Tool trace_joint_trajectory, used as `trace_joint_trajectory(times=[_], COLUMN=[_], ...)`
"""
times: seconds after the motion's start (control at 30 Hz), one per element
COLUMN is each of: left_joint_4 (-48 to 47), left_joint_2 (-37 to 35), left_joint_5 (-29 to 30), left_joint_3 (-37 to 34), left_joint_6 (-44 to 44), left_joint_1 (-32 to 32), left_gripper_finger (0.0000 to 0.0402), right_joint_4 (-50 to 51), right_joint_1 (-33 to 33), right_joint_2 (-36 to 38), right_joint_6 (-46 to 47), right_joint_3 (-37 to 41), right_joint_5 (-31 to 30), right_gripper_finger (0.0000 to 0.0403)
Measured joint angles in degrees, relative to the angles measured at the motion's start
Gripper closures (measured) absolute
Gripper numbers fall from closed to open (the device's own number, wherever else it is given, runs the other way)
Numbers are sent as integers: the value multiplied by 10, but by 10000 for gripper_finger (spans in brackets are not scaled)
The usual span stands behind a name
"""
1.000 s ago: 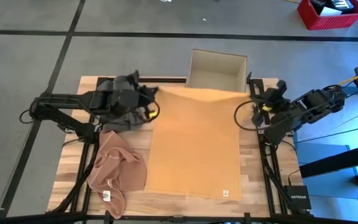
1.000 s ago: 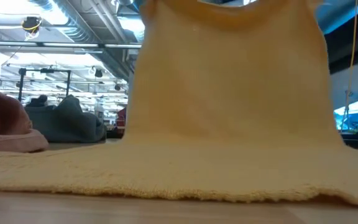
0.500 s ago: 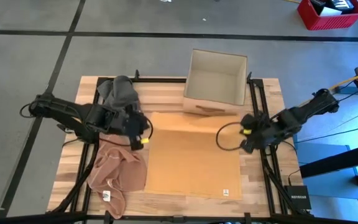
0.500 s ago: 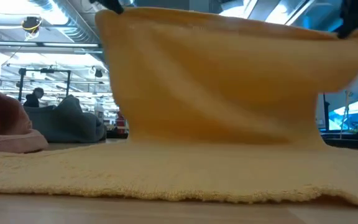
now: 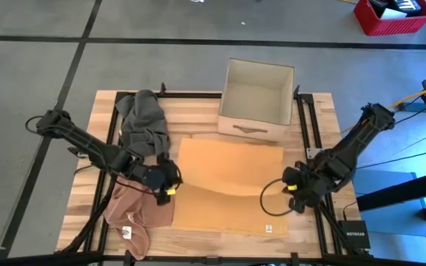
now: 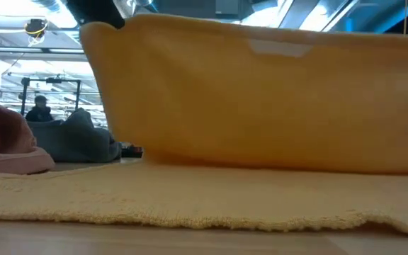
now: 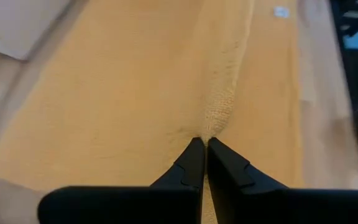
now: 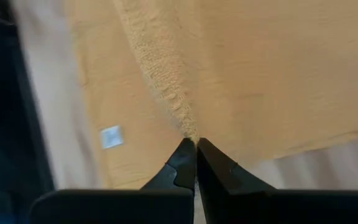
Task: Fold towel
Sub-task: Fold the yellow towel
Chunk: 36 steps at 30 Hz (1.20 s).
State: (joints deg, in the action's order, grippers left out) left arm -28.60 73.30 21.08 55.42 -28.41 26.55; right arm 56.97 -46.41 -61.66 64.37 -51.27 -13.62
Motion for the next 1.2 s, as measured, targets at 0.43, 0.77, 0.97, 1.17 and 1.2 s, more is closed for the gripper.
trace_joint_trajectory(times=[0.43, 0.77, 0.97, 1.17, 1.2], left_joint_4=[34, 69, 87, 113, 118], left_joint_2=[50, 114, 156, 207, 215], left_joint_5=[-34, -78, -93, -105, -117], left_joint_3=[-14, -14, -14, -14, -14], left_joint_6=[-96, -108, -120, -131, -134], left_joint_1=[53, 70, 84, 84, 84], left_gripper_finger=[396, 392, 396, 397, 397], right_joint_4=[-115, -126, -143, -146, -153], right_joint_1=[-99, -107, -107, -107, -107], right_joint_2=[-46, -134, -160, -197, -203], right_joint_6=[63, 53, 45, 42, 42], right_joint_3=[-5, -5, -5, -4, -4], right_joint_5=[-6, 17, 32, 34, 36], right_gripper_finger=[393, 393, 393, 393, 393])
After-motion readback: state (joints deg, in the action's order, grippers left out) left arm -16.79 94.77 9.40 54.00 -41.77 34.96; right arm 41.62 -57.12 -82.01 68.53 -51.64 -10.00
